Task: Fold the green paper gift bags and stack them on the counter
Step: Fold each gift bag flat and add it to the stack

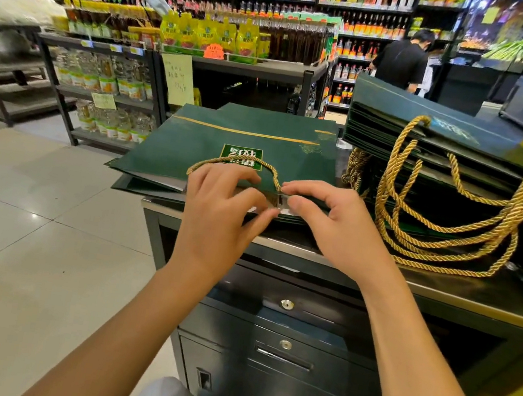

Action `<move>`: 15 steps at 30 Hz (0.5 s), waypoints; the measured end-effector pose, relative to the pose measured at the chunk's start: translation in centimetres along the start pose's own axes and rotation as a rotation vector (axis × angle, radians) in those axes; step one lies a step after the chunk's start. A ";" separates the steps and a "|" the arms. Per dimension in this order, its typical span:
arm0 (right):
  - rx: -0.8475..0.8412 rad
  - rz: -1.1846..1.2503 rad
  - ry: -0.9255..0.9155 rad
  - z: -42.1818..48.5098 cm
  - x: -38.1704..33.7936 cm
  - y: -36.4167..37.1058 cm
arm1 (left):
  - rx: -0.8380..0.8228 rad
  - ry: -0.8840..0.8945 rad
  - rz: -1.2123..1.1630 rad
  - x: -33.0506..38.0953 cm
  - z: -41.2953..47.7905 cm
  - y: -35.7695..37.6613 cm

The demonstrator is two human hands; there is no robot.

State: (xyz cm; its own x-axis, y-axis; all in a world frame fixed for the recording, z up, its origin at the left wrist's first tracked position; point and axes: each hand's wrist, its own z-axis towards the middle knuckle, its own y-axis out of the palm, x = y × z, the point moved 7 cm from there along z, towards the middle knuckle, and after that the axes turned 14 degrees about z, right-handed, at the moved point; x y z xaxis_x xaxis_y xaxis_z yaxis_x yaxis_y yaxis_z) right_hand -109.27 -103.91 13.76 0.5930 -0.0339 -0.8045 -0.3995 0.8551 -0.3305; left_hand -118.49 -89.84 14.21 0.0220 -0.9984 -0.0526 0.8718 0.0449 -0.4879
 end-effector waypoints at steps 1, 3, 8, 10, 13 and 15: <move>-0.006 -0.005 -0.005 0.0 -0.1 0.0 | -0.005 -0.031 -0.022 0.0 -0.2 0.2; -0.014 -0.018 -0.016 0.0 -0.2 0.1 | -0.018 -0.082 -0.063 0.0 -0.2 0.5; -0.009 -0.007 -0.016 0.0 0.0 0.0 | -0.026 -0.170 -0.050 0.4 -0.1 0.8; -0.007 -0.005 -0.019 0.0 0.0 0.1 | -0.022 -0.215 -0.071 0.6 -0.1 0.8; 0.003 0.016 -0.008 -0.1 0.0 0.0 | -0.025 -0.221 -0.098 0.7 -0.2 0.9; 0.015 0.021 -0.005 -0.2 0.0 -0.1 | -0.038 -0.204 -0.112 0.5 -0.2 0.8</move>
State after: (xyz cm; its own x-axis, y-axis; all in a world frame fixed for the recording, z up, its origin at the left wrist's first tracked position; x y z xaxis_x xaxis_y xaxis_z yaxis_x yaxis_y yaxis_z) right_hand -109.34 -104.10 13.66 0.5879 -0.0135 -0.8088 -0.4013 0.8633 -0.3061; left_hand -117.84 -90.32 13.63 0.0279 -0.9835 0.1787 0.8556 -0.0690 -0.5131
